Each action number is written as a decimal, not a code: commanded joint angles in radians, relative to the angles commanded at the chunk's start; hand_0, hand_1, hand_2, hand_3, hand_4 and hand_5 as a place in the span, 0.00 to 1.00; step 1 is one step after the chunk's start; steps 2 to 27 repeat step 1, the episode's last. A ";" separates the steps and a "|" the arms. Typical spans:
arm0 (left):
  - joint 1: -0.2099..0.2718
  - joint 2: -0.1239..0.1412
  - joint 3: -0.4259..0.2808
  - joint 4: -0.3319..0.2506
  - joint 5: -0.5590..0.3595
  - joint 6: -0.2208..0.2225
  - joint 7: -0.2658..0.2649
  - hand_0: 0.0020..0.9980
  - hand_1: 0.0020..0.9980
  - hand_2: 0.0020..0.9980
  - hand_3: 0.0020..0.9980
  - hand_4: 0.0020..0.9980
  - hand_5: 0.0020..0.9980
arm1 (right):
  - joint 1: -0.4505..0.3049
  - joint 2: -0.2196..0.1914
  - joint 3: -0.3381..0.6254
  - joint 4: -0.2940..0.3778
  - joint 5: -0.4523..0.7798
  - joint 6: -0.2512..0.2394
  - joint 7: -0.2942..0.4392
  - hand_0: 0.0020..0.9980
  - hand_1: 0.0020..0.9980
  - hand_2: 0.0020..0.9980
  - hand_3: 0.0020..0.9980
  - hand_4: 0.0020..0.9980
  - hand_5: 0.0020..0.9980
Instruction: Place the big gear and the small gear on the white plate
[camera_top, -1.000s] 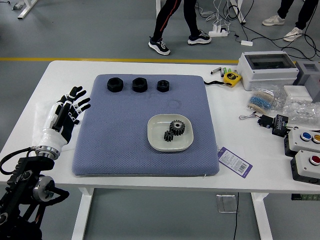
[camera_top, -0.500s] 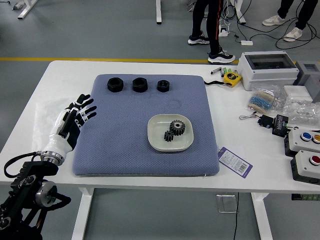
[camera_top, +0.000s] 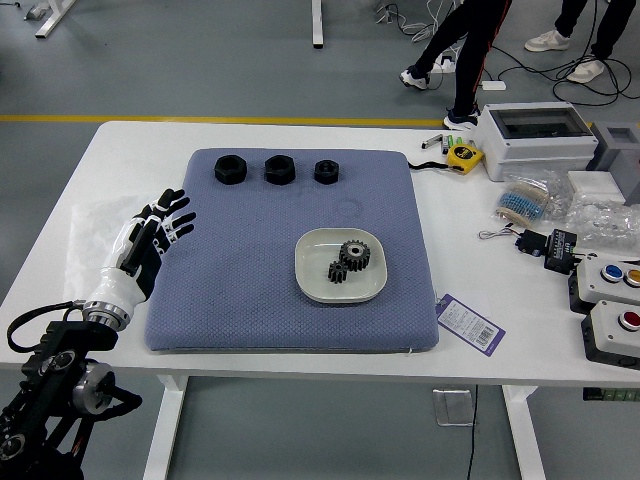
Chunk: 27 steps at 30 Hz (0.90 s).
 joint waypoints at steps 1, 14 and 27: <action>0.000 0.001 -0.001 -0.001 0.006 0.000 0.000 0.81 0.81 0.87 0.81 0.89 0.74 | 0.001 0.000 0.000 0.000 0.001 0.000 0.000 0.69 0.66 0.74 0.60 0.81 0.73; 0.000 0.001 -0.001 -0.001 0.006 0.000 0.000 0.81 0.81 0.87 0.81 0.89 0.74 | 0.001 0.000 0.000 0.000 0.001 0.000 0.000 0.69 0.66 0.74 0.60 0.81 0.73; 0.000 0.001 -0.001 -0.001 0.006 0.000 0.000 0.81 0.81 0.87 0.81 0.89 0.74 | 0.001 0.000 0.000 0.000 0.001 0.000 0.000 0.69 0.66 0.74 0.60 0.81 0.73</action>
